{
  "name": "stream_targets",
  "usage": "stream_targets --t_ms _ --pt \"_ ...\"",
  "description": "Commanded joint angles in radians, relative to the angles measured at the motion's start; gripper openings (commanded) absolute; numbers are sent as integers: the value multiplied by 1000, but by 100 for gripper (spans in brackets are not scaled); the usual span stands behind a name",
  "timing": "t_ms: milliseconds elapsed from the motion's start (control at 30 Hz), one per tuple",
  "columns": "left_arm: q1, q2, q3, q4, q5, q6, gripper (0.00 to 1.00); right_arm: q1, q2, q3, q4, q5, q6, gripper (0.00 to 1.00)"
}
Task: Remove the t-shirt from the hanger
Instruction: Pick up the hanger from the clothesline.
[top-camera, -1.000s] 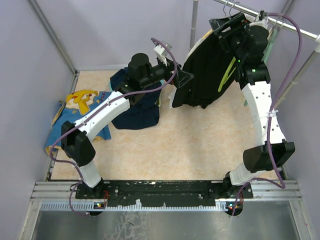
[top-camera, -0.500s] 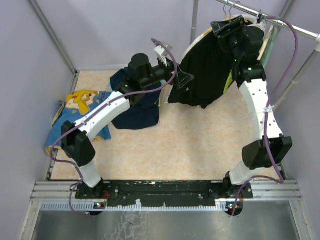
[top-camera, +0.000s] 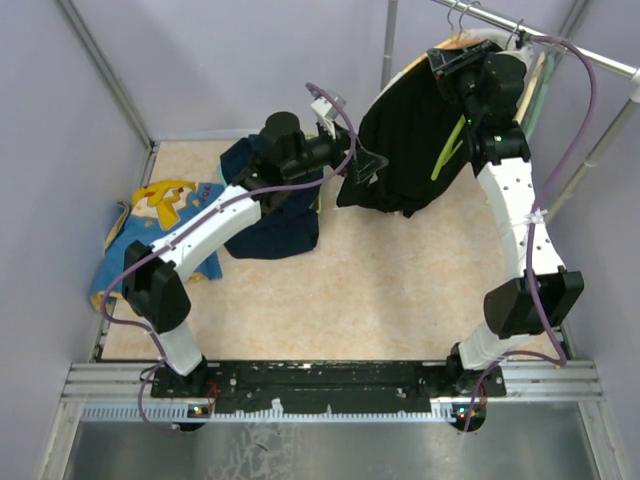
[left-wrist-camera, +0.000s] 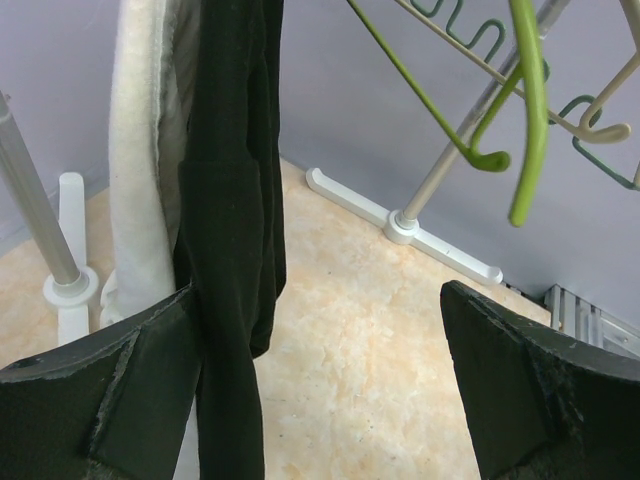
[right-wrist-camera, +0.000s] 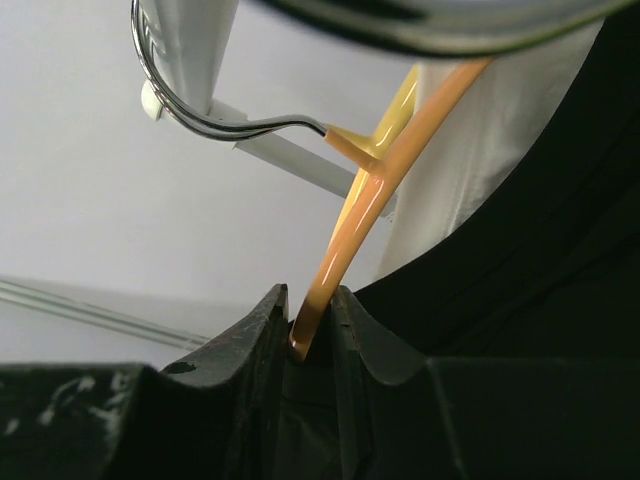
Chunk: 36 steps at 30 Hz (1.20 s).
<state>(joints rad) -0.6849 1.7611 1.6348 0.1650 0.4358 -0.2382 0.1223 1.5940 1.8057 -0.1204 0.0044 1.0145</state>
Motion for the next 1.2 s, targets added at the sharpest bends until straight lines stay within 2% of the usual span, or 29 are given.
stream_targets --t_ms 0,67,233,400,767,1167 --pt "-5 -46 -4 31 14 2 100 9 -11 9 82 26 2 24" --pt "-5 -46 -4 32 14 3 100 9 -17 0 85 28 2 22" --pt "-5 -52 -7 27 11 9 100 9 -35 -15 87 34 2 10" --pt "-5 -70 -9 15 -10 29 100 8 -50 -13 99 8 -4 4" --pt "-5 -130 -29 1 -51 51 100 9 -71 -28 222 -71 14 4" --pt "-4 -197 -90 -1 -89 68 100 10 -62 25 266 -143 26 4"
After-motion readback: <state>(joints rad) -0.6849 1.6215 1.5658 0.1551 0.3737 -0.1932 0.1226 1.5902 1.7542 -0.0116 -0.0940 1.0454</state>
